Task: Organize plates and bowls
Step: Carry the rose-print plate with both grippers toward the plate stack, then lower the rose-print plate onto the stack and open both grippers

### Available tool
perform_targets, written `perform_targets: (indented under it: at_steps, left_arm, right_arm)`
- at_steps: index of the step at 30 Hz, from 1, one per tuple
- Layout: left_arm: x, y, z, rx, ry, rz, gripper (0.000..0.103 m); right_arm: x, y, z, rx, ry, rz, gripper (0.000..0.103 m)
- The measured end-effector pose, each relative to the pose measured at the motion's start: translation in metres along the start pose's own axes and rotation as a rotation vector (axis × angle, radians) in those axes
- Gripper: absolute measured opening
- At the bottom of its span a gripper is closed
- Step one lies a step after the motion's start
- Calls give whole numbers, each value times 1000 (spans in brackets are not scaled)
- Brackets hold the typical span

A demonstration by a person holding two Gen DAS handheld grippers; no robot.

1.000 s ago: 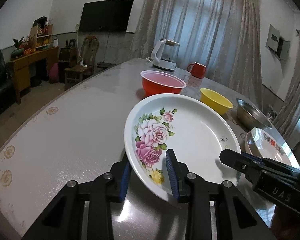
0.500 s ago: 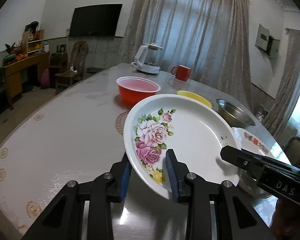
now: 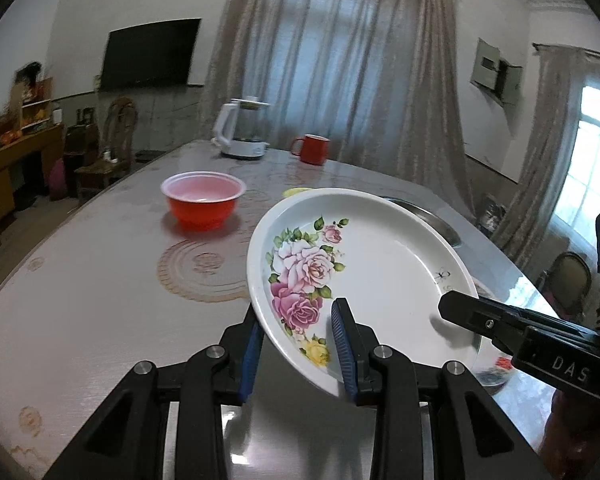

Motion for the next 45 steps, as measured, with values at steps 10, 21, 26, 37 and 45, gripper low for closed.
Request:
perform_targets:
  at_steps: [10, 21, 26, 37, 45]
  left_arm:
    - [2, 25, 55, 69, 76, -58, 34]
    - [6, 47, 98, 116, 132, -95, 35]
    - [2, 54, 112, 130, 152, -91, 34]
    - [6, 63, 115, 124, 163, -107, 35]
    - [11, 68, 117, 128, 156, -127, 35]
  right_arm:
    - [3, -23, 53, 50, 78, 6, 22]
    - [17, -35, 97, 102, 161, -6, 22]
    - [16, -38, 111, 102, 203, 0, 22]
    - [21, -32, 123, 107, 236, -20, 22]
    - [26, -32, 127, 117, 245, -36, 22]
Point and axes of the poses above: each gripper's, at about its wrist camera, not at the fingertips, and y roughly the way its jaws point, z to its right, x to its underside, the point moved 10 cm from there along y, roughly the way its jaws point, and after that the axes turned 11 degrees about x, right-handed, at the moved point
